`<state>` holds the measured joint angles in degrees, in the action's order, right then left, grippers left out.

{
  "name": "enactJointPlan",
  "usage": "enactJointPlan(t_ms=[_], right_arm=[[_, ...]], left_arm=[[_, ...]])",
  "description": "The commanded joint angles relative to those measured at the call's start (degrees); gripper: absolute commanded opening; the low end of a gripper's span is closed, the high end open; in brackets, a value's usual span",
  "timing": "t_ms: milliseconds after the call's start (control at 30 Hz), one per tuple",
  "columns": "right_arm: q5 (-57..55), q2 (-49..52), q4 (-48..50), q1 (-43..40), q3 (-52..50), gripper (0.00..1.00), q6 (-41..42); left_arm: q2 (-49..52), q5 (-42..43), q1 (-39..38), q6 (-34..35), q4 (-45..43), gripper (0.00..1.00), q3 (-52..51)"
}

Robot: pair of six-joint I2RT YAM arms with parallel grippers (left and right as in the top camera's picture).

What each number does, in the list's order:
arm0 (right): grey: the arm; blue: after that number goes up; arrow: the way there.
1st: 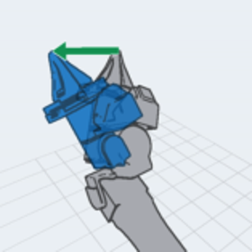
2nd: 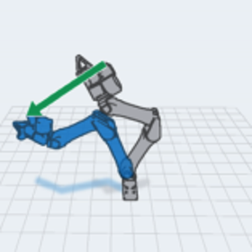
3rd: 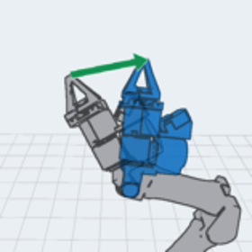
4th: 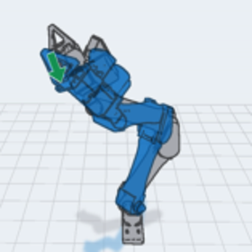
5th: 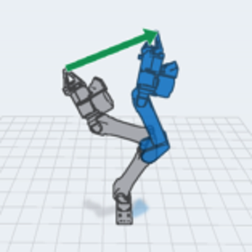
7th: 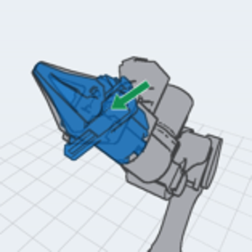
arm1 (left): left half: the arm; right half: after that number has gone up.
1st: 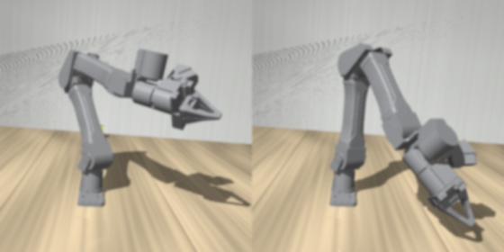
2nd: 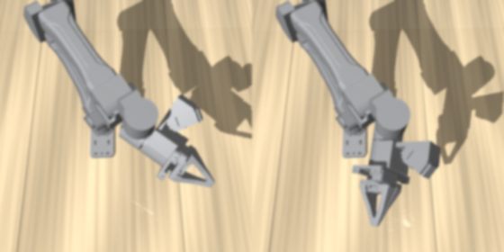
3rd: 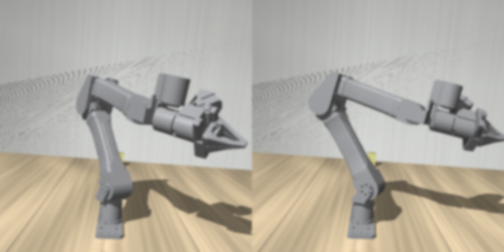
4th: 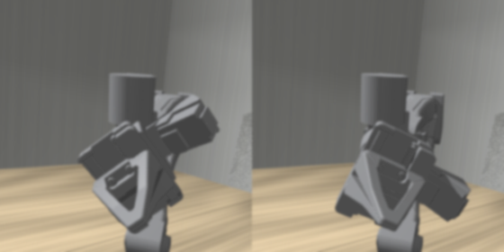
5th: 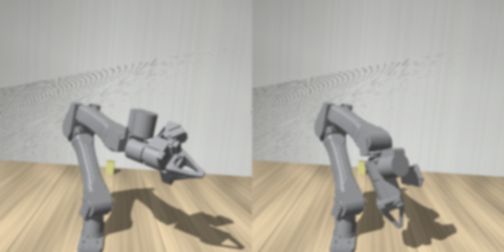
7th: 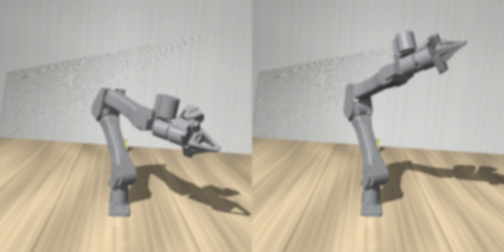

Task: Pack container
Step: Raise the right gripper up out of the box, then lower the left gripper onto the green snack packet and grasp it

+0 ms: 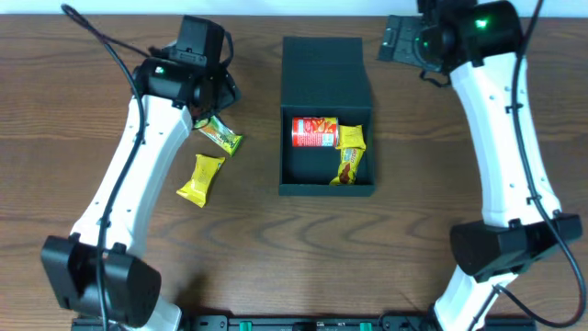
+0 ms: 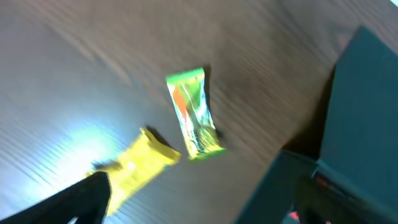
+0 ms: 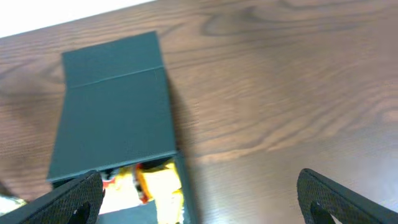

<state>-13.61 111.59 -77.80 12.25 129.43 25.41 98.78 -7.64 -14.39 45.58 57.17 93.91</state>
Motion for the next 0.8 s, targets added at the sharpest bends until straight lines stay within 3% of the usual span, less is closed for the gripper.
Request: enactJointPlan(t_ms=[0,200,400,767], right_arm=[[-1.6,-0.3,-1.7,-2.5,1.0,0.99,0.9],[-1.6,-0.3,-3.4,-5.7,1.0,0.99,-0.7],[-1.6,-0.3,-4.3,-7.1,1.0,0.99,-2.6],[-1.4,-0.3,-4.7,-7.0,1.0,0.99,-2.6]], left_arm=[[3.3,3.2,0.0,11.8,-3.1,0.95,-2.9],[12.1,3.2,0.5,11.8,-10.4,0.99,-4.7],[18.7,4.4,0.7,16.3,-12.0,0.87,-4.7],[19.2,0.3,1.2,16.4,-8.9,0.67,-4.7]])
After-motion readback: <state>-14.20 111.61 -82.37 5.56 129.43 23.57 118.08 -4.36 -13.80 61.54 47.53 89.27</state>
